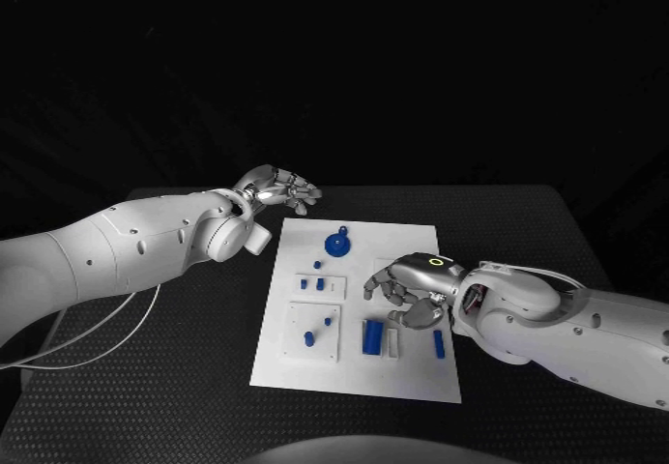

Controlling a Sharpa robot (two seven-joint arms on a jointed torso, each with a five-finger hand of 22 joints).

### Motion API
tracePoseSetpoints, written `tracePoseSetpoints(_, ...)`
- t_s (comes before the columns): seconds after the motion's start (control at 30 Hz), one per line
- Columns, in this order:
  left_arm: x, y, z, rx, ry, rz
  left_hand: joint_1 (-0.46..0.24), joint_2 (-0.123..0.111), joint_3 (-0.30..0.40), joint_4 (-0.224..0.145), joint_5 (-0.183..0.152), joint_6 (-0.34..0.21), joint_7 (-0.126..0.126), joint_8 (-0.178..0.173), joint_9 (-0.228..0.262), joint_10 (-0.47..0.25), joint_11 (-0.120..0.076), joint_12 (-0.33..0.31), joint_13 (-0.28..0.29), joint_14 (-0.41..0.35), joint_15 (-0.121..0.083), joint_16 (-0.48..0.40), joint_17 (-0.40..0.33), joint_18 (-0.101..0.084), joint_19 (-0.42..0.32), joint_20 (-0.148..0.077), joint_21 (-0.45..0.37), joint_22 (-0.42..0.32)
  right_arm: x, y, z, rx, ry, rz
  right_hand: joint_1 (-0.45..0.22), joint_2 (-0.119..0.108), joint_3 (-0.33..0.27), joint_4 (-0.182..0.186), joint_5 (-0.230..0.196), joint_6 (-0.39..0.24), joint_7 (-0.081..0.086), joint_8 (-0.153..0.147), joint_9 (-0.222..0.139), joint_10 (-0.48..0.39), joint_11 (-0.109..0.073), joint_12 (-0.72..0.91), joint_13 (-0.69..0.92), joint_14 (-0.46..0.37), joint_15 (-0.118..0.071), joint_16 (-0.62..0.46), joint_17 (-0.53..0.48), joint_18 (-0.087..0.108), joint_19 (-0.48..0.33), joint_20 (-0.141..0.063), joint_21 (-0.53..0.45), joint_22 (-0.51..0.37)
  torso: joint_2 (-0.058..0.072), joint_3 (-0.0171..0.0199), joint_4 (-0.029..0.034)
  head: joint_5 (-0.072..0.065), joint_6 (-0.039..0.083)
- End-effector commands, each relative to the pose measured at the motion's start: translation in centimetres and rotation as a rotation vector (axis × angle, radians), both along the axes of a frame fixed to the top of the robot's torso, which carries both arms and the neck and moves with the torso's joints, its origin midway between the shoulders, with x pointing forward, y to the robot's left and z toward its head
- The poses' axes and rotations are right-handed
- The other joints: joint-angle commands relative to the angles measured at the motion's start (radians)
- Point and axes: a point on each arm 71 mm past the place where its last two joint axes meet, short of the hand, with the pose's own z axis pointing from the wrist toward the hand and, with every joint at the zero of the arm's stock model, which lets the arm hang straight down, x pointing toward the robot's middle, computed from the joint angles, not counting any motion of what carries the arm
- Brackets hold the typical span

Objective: Assemble the parts on the task board

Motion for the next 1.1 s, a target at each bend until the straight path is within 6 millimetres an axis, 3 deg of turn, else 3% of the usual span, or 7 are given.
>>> tracePoseSetpoints(0.03,0.0,-0.2,0.1,-0.012,-0.001,-0.016,0.002,0.011,-0.001,0.008,0.000,-0.001,-0.003,0.006,-0.002,-0.004,-0.003,0.005,-0.002,-0.002,0.005,-0.007,0.001,0.007,-0.005,0.002,-0.006,0.001,-0.8,0.6,-0.9,-0.047,-0.057,0.091,0.014,-0.003,0.001,0.002,-0.007,-0.023,-0.015,-0.004,0.006,-0.042,0.010,0.014,-0.002,-0.040,0.010,0.010,0.008,-0.009,-0.028,0.011,-0.009,0.016,0.001,-0.0002,0.0002,-0.001,-0.002)
tracePoseSetpoints(0.2,0.0,-0.1,0.1,-0.011,-0.001,-0.014,0.001,0.011,-0.001,0.008,0.000,-0.001,-0.003,0.006,-0.002,-0.004,-0.003,0.005,-0.002,-0.002,0.005,-0.007,0.001,0.007,-0.005,0.002,-0.006,0.001,-1.7,0.9,-2.3,-0.075,-0.015,0.115,0.021,-0.003,0.003,0.001,-0.008,-0.032,-0.029,0.009,0.020,-0.077,0.021,0.043,-0.003,-0.073,0.022,0.029,0.014,-0.009,-0.053,0.024,-0.004,0.020,0.002,0.0012,0.0016,0.001,-0.006)
tracePoseSetpoints(0.5,0.0,0.0,0.1,-0.011,0.001,-0.014,0.001,0.012,-0.001,0.009,0.000,-0.001,-0.003,0.006,-0.002,-0.004,-0.003,0.005,-0.002,-0.002,0.005,-0.007,0.002,0.007,-0.005,0.002,-0.006,0.002,-2.4,1.2,-3.3,-0.131,-0.021,0.146,0.033,0.000,0.005,0.003,-0.009,-0.031,-0.034,0.024,0.033,-0.086,0.022,0.087,-0.004,-0.083,0.024,0.061,0.016,-0.009,-0.058,0.026,0.021,0.021,0.001,-0.0004,0.0008,0.001,-0.010)
tracePoseSetpoints(0.83,-0.1,0.1,0.0,-0.010,0.004,-0.015,0.000,0.013,-0.002,0.009,0.000,-0.002,-0.002,0.006,-0.002,-0.005,-0.003,0.004,-0.002,-0.002,0.005,-0.008,0.003,0.007,-0.005,0.003,-0.007,0.002,-2.5,1.2,-4.4,-0.149,-0.020,0.143,0.035,0.011,0.004,0.003,-0.008,-0.015,-0.020,0.040,0.043,-0.079,0.015,0.126,-0.011,-0.079,0.019,0.092,0.014,-0.009,-0.051,0.019,0.050,0.020,0.002,-0.0011,0.0028,0.000,-0.011)
tracePoseSetpoints(1.1,-0.1,0.1,0.0,-0.010,0.007,-0.016,-0.001,0.014,-0.003,0.011,0.000,-0.003,-0.002,0.006,-0.003,-0.005,-0.003,0.004,-0.002,-0.002,0.005,-0.008,0.003,0.007,-0.005,0.003,-0.008,0.003,-2.3,1.0,-4.6,-0.158,-0.058,0.137,0.060,0.019,0.058,0.011,-0.008,0.011,-0.017,0.054,0.048,-0.068,0.008,0.148,-0.023,-0.074,0.012,0.108,0.005,-0.009,-0.042,0.015,0.064,0.017,0.002,-0.0014,0.0037,0.002,-0.013)
